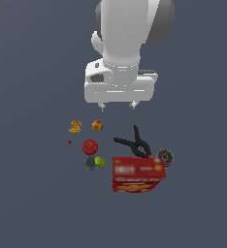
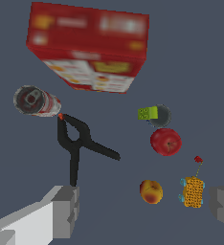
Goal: Pick up a designated object from a clutter of objects.
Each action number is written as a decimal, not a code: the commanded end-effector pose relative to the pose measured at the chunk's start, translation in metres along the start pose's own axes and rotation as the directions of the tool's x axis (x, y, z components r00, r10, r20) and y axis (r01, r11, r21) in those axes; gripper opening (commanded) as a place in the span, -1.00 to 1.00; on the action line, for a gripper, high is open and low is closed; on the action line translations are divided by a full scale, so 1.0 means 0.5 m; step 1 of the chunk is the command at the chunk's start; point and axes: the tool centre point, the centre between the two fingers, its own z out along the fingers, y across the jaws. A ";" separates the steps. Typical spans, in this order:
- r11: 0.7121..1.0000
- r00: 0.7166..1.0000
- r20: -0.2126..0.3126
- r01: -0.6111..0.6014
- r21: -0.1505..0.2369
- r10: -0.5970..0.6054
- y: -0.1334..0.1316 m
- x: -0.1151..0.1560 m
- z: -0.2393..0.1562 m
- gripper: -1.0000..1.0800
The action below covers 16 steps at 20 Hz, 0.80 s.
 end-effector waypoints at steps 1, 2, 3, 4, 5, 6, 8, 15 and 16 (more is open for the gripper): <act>1.000 1.000 0.000 0.000 0.000 0.000 0.000 0.000 0.000 0.23; 1.000 1.000 0.000 -0.001 0.001 0.001 0.000 0.000 0.000 0.23; 1.000 1.000 0.000 -0.004 0.002 0.004 0.001 0.000 0.001 0.23; 1.000 1.000 0.000 -0.009 0.005 0.009 0.002 0.001 0.002 0.23; 1.000 1.000 0.000 -0.016 0.009 0.016 0.004 0.002 0.003 0.23; 1.000 1.000 0.000 -0.022 0.012 0.022 0.006 0.002 0.004 0.23; 0.999 1.000 -0.001 -0.031 0.016 0.031 0.010 0.003 0.003 0.23; 0.999 1.000 0.009 -0.029 0.022 0.029 -0.004 0.002 0.028 0.23; 0.999 1.000 0.014 -0.028 0.025 0.028 -0.010 0.001 0.039 0.23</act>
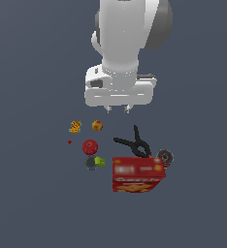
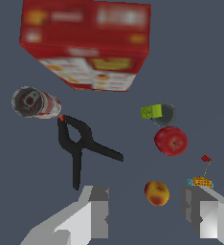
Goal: Pick up a designated object from a clutter of objects.
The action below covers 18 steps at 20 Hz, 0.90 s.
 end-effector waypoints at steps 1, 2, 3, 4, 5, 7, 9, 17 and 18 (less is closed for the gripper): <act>1.000 1.000 0.011 0.002 0.006 -0.002 -0.014 -0.003 0.026 0.23; 1.000 1.000 0.017 0.002 0.009 -0.003 -0.021 -0.004 0.040 0.23; 1.000 1.000 0.023 0.003 0.013 -0.003 -0.029 -0.006 0.056 0.23; 1.000 1.000 0.030 0.003 0.017 -0.004 -0.038 -0.009 0.074 0.23; 1.000 0.999 0.038 0.004 0.021 -0.005 -0.048 -0.013 0.093 0.23; 1.000 0.998 0.057 0.004 0.031 -0.005 -0.070 -0.022 0.137 0.23; 0.999 0.997 0.079 0.002 0.041 -0.006 -0.095 -0.037 0.187 0.23; 0.997 0.984 0.176 -0.015 0.073 0.002 -0.193 -0.134 0.390 0.23; 0.997 0.983 0.186 -0.018 0.075 0.004 -0.201 -0.146 0.408 0.23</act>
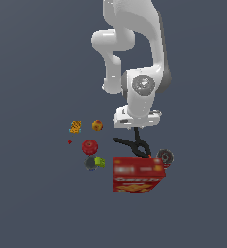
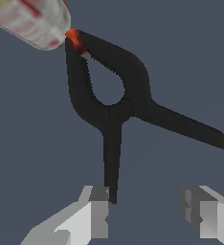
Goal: Pick up a designated object from a clutter of objects.
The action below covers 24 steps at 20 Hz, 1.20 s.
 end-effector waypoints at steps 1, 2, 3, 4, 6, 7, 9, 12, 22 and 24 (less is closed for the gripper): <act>1.000 1.000 0.023 -0.007 0.006 0.007 -0.017 -0.022 0.051 0.23; 1.000 0.999 0.031 -0.009 0.007 0.009 -0.022 -0.030 0.068 0.23; 1.000 0.999 0.038 -0.011 0.008 0.010 -0.026 -0.037 0.082 0.23; 1.000 0.999 0.044 -0.012 0.009 0.012 -0.030 -0.044 0.094 0.23; 1.000 0.998 0.054 -0.015 0.010 0.015 -0.036 -0.055 0.114 0.23; 1.000 0.998 0.058 -0.017 0.011 0.016 -0.038 -0.059 0.122 0.23; 1.000 0.998 0.062 -0.018 0.011 0.017 -0.041 -0.065 0.131 0.23; 1.000 0.998 0.063 -0.017 0.011 0.016 -0.041 -0.065 0.131 0.23; 1.000 0.998 0.064 -0.018 0.011 0.017 -0.042 -0.071 0.180 0.23; 1.000 0.998 0.064 -0.018 0.011 0.017 -0.042 -0.072 0.187 0.23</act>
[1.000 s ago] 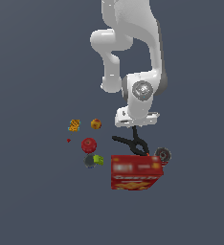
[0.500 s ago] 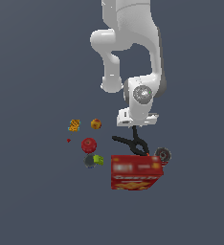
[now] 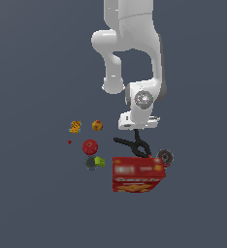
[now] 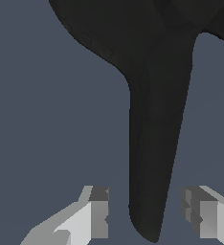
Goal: Pick up a designated object from a clutter of objects.
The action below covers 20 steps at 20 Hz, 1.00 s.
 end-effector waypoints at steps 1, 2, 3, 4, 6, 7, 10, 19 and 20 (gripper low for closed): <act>1.000 1.000 -0.001 0.000 0.000 0.000 0.000 0.000 0.008 0.23; 1.000 1.000 -0.001 0.000 0.000 0.000 0.000 0.000 0.009 0.23; 1.000 1.000 -0.001 0.000 0.000 0.000 0.000 0.000 0.009 -1.00; 1.000 1.000 -0.001 0.000 0.000 0.000 0.000 0.000 0.009 -1.00; 1.000 1.000 -0.001 0.000 0.000 0.000 0.000 0.000 0.009 -1.00; 1.000 1.000 -0.001 0.000 0.000 0.000 0.000 0.000 0.009 -1.00; 1.000 1.000 -0.001 0.000 0.000 0.000 0.000 0.000 0.009 -1.00; 1.000 1.000 0.000 -0.001 0.000 0.001 0.014 -0.004 -0.007 -1.00; 1.000 1.000 0.000 -0.001 0.000 0.001 0.019 -0.005 -0.013 -1.00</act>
